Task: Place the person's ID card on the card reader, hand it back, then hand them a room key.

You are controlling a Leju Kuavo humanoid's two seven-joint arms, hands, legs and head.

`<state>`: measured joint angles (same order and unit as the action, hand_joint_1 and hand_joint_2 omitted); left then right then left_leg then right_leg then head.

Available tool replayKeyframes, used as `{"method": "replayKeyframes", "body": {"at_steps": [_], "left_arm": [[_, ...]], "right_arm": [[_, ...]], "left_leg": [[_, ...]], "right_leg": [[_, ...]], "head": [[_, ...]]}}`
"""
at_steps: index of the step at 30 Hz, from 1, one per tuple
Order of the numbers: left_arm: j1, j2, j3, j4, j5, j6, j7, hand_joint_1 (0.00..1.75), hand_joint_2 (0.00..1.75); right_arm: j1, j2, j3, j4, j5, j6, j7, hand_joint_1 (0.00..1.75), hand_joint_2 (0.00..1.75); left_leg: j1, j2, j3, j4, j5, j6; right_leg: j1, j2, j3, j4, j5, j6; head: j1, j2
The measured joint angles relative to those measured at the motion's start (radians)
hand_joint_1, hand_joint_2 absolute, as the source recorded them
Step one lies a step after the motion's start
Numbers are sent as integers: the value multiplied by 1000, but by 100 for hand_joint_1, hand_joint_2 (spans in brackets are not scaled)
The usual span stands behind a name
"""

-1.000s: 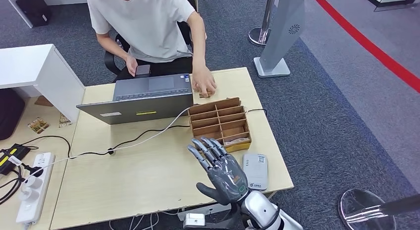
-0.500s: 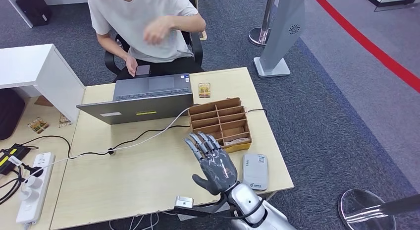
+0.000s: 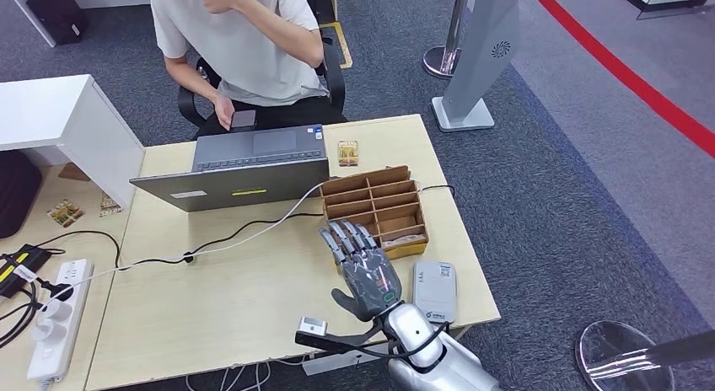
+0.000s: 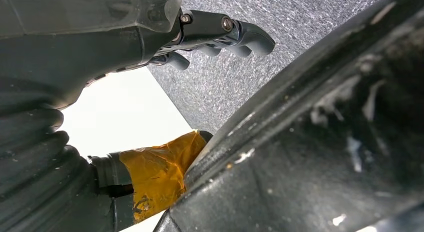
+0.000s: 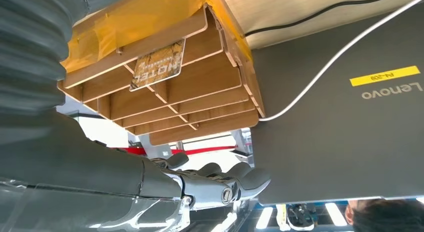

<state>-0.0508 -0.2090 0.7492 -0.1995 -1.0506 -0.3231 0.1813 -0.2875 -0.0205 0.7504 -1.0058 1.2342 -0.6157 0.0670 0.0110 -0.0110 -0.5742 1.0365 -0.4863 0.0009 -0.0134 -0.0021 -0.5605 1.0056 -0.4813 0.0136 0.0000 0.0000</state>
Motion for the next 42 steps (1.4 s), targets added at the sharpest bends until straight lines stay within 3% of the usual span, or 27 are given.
{"method": "replayKeyframes", "body": {"at_steps": [22, 31, 42], "left_arm": [[0, -3, 0, 0, 0, -2, 7, 0, 175], [0, -4, 0, 0, 0, -2, 15, 0, 175], [0, -4, 0, 0, 0, -1, 15, 0, 175]], "right_arm": [[-55, 60, -23, 164, 6, 5, 14, 0, 175], [-92, 57, -59, 187, 20, 6, 28, 0, 175], [-89, 25, -122, 111, 38, 21, 25, 0, 175]], "left_leg": [[0, 0, 0, 0, 0, 0], [0, 0, 0, 0, 0, 0], [0, 0, 0, 0, 0, 0]], "right_leg": [[0, 0, 0, 0, 0, 0], [0, 0, 0, 0, 0, 0], [0, 0, 0, 0, 0, 0]], "head": [[0, 0], [0, 0], [0, 0]]}}
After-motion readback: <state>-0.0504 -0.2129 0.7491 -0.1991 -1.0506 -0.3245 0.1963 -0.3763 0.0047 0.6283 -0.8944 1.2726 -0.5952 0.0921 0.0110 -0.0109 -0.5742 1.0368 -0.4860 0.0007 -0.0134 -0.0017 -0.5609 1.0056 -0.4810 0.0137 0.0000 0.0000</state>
